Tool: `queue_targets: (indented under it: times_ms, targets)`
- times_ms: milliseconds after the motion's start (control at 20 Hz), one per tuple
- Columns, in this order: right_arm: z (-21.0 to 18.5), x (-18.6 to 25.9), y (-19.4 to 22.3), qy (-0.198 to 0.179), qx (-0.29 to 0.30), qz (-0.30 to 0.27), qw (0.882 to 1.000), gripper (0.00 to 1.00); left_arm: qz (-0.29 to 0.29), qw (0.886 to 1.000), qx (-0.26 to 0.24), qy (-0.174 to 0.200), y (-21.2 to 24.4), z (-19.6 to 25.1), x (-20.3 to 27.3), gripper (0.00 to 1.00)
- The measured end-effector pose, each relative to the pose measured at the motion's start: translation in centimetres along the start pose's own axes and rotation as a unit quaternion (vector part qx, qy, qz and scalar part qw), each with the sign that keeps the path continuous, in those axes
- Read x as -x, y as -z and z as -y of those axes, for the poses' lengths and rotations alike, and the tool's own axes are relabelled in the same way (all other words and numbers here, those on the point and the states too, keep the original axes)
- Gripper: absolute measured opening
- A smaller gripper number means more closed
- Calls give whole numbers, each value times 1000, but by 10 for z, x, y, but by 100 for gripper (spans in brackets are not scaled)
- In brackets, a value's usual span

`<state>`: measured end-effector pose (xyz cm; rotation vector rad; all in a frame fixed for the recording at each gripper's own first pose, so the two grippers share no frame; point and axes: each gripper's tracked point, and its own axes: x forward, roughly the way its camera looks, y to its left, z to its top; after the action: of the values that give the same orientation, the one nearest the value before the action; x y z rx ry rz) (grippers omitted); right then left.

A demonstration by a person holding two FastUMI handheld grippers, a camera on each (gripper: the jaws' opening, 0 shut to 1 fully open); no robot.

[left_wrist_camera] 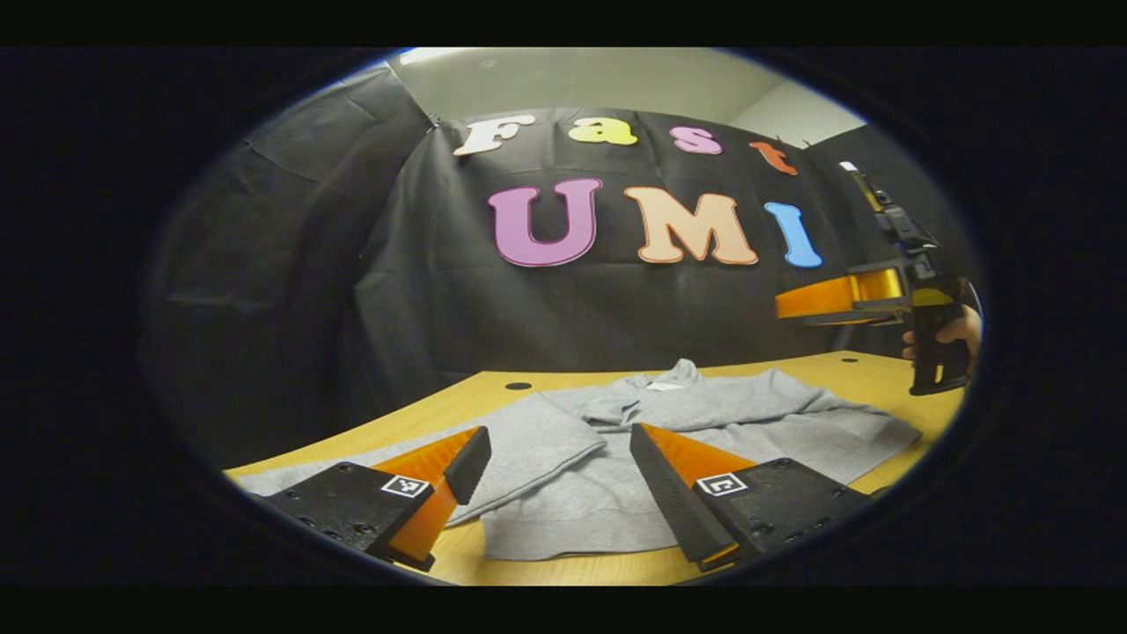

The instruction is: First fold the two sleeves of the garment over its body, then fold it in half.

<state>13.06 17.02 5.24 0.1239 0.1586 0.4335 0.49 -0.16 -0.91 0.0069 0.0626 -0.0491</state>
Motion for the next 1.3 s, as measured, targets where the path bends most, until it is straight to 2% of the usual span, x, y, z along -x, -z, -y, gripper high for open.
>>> queue_targets:
  times_ms: [100,250,450,650,800,1150,1300]
  targets:
    - [19,23,12,12,11,1,1000,97,-30,1000,8,1,10,-8,-2,94]
    - [33,49,30,20,8,-12,1000,97,-81,996,29,-6,27,-46,24,94]
    - [46,77,24,29,2,8,1000,97,-149,987,57,-29,39,-107,53,94]
    - [58,96,25,35,-12,14,999,97,-214,974,50,-51,63,-158,84,94]
    - [74,105,31,53,-9,10,998,97,-258,963,22,-78,85,-187,104,95]
    - [92,120,33,75,-10,15,997,97,-301,950,24,-82,101,-192,116,95]
    - [94,125,30,76,-14,20,997,97,-304,949,28,-81,102,-190,116,95]
